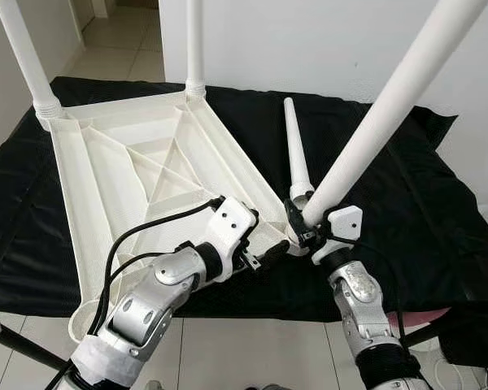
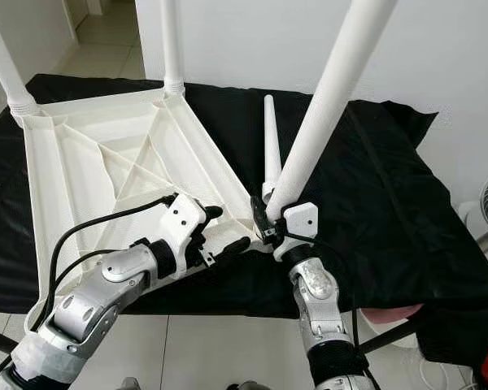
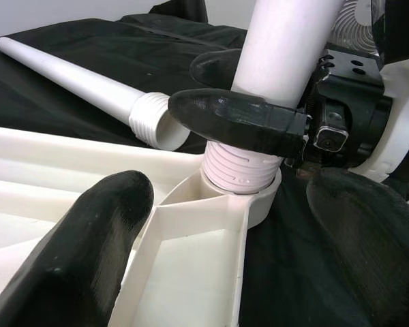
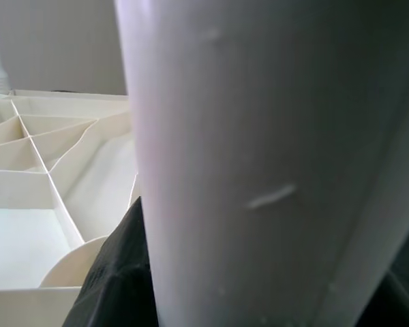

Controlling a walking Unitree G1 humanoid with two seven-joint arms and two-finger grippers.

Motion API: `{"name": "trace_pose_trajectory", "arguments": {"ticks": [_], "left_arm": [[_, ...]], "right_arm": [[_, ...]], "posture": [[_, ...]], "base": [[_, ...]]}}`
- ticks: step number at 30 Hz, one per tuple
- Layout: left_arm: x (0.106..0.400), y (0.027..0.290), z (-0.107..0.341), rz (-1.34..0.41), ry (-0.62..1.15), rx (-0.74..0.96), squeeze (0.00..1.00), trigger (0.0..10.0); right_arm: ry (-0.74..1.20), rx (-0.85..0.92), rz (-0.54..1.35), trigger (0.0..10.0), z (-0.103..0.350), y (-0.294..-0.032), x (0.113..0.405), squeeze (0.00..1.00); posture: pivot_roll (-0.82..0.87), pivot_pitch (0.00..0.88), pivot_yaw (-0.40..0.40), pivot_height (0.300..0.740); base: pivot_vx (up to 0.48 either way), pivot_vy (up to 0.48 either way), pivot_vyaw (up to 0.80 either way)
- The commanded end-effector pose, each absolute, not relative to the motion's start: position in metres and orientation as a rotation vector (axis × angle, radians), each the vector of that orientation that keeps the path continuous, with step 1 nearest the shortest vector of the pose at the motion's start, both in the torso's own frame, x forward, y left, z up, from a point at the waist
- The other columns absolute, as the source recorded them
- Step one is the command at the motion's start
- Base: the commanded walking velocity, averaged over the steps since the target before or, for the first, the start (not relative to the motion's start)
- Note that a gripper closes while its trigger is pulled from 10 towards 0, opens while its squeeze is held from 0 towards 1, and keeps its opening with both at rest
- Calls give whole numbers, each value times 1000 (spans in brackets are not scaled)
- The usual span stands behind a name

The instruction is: Building children table

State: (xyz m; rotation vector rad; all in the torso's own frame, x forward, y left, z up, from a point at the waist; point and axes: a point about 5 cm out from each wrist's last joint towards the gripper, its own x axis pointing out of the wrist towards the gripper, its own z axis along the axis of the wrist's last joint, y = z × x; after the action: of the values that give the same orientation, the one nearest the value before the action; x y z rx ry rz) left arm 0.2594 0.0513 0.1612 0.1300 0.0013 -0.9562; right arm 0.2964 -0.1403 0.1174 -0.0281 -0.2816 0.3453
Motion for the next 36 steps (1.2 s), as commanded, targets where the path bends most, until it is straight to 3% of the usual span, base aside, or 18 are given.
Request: {"name": "trace_pose_trajectory", "arguments": {"ticks": [1, 8, 22, 25, 36], "left_arm": [[256, 48, 166, -1014, -8, 129, 0, 10000], [257, 48, 167, -1018, -8, 133, 0, 10000], [257, 48, 168, -1015, -11, 133, 0, 10000], [257, 49, 168, -1013, -12, 134, 0, 10000], [256, 49, 168, -1018, -10, 137, 0, 10000]], "right_arm": [[-161, -19, 316, 10000, 94, -145, 293, 0], [-2, -158, 327, 10000, 87, -143, 306, 0], [-28, -264, 465, 10000, 98, -142, 309, 0], [26, -93, 394, 10000, 94, -148, 311, 0], [91, 101, 306, 10000, 87, -151, 312, 0]], "posture": [[64, 63, -62, 740], [62, 65, -59, 740], [64, 67, -62, 740], [64, 68, -62, 740], [63, 62, -57, 740]], "base": [[0, 0, 0], [0, 0, 0], [0, 0, 0], [0, 0, 0], [0, 0, 0]]}}
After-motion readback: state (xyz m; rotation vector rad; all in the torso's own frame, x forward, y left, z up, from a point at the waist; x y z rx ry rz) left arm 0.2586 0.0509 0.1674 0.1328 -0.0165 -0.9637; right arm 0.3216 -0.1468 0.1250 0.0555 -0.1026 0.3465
